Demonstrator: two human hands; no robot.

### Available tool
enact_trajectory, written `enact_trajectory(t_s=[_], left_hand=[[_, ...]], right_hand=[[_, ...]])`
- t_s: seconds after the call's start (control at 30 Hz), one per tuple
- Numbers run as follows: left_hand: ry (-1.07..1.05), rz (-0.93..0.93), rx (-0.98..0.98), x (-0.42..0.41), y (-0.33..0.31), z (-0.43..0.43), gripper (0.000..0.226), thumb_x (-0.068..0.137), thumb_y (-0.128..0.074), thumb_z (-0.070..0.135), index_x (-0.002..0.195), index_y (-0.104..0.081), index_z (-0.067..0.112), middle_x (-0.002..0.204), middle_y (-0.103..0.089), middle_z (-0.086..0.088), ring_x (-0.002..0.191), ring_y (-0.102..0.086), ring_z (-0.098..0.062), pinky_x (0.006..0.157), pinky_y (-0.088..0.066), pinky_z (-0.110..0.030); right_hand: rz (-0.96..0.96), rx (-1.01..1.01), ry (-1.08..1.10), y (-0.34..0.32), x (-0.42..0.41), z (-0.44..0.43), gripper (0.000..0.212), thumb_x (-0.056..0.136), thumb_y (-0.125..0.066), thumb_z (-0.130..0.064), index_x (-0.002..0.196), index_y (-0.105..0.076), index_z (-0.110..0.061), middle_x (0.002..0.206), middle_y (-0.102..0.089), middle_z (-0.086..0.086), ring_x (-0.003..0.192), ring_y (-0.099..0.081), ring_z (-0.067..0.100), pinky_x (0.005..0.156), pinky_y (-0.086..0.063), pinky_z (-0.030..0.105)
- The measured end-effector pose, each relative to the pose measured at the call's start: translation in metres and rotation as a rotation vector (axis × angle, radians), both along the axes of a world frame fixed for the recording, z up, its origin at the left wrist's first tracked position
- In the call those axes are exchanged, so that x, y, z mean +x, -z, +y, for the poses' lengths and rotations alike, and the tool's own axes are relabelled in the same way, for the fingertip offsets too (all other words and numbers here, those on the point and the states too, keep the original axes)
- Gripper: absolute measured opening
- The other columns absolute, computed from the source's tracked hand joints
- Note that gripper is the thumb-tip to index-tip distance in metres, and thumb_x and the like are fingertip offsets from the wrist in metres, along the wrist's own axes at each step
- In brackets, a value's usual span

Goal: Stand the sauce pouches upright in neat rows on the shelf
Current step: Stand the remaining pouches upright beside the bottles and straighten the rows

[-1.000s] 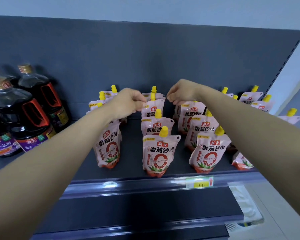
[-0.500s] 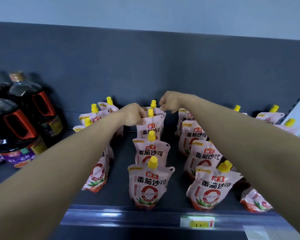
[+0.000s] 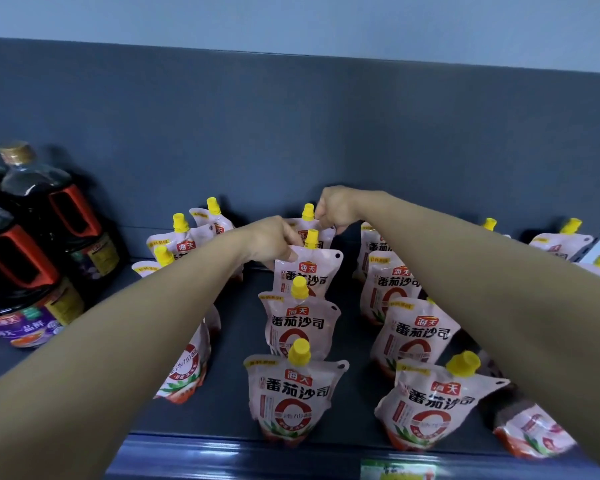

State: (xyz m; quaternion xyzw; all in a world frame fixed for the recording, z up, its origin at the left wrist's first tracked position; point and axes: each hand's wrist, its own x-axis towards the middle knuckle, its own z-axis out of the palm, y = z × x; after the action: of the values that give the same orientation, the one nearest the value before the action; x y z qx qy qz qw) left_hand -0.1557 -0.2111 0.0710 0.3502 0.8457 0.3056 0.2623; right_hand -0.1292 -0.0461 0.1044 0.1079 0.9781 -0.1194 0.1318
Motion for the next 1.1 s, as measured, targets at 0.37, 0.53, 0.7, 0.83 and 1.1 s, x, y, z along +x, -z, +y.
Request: enact_trajectory(t_s=[0.37, 0.53, 0.7, 0.83, 1.1], left_hand=[[-0.08, -0.085, -0.018, -0.001, 0.012, -0.005, 0.023, 0.081, -0.065, -0.003, 0.104, -0.065, 0.002, 0.094, -0.065, -0.011, 0.085, -0.064, -0.022, 0.081, -0.056, -0.037], [-0.097, -0.084, 0.025, 0.0, 0.014, -0.002, 0.015, 0.082, -0.063, -0.005, 0.096, -0.066, -0.001, 0.088, -0.065, -0.012, 0.083, -0.064, -0.023, 0.081, -0.056, -0.039], [-0.11, -0.103, 0.042, -0.001, 0.016, -0.002, 0.017, 0.083, -0.062, -0.005, 0.1, -0.066, -0.003, 0.1, -0.067, -0.02, 0.093, -0.066, -0.031, 0.085, -0.055, -0.043], [-0.112, -0.127, 0.041, -0.002, 0.016, -0.003, 0.019, 0.083, -0.062, -0.004, 0.101, -0.066, -0.004, 0.098, -0.067, -0.018, 0.088, -0.065, -0.027, 0.085, -0.055, -0.043], [-0.077, -0.081, -0.002, 0.003, 0.012, -0.007, 0.016, 0.082, -0.063, -0.003, 0.098, -0.066, -0.002, 0.095, -0.065, -0.015, 0.093, -0.065, -0.029, 0.087, -0.054, -0.043]], right_hand=[[0.073, 0.02, -0.033, 0.006, -0.001, 0.005, 0.028, 0.087, -0.055, 0.002, 0.11, -0.068, -0.005, 0.096, -0.062, 0.012, 0.075, -0.062, 0.02, 0.078, -0.055, 0.032], [0.061, -0.039, -0.012, 0.005, 0.001, 0.008, 0.029, 0.087, -0.053, 0.002, 0.111, -0.067, -0.007, 0.093, -0.063, 0.008, 0.084, -0.071, 0.026, 0.08, -0.057, 0.031], [0.042, -0.084, 0.001, 0.005, 0.003, 0.01, 0.027, 0.087, -0.055, 0.0, 0.111, -0.066, -0.007, 0.106, -0.07, 0.016, 0.093, -0.071, 0.028, 0.089, -0.056, 0.04], [0.031, -0.108, 0.025, 0.005, 0.006, 0.011, 0.028, 0.087, -0.053, 0.001, 0.111, -0.065, -0.005, 0.102, -0.071, 0.02, 0.094, -0.071, 0.027, 0.089, -0.056, 0.04], [0.069, -0.144, 0.081, -0.006, 0.015, 0.011, 0.031, 0.088, -0.055, 0.002, 0.118, -0.062, -0.002, 0.105, -0.069, 0.024, 0.097, -0.07, 0.031, 0.09, -0.055, 0.04]])
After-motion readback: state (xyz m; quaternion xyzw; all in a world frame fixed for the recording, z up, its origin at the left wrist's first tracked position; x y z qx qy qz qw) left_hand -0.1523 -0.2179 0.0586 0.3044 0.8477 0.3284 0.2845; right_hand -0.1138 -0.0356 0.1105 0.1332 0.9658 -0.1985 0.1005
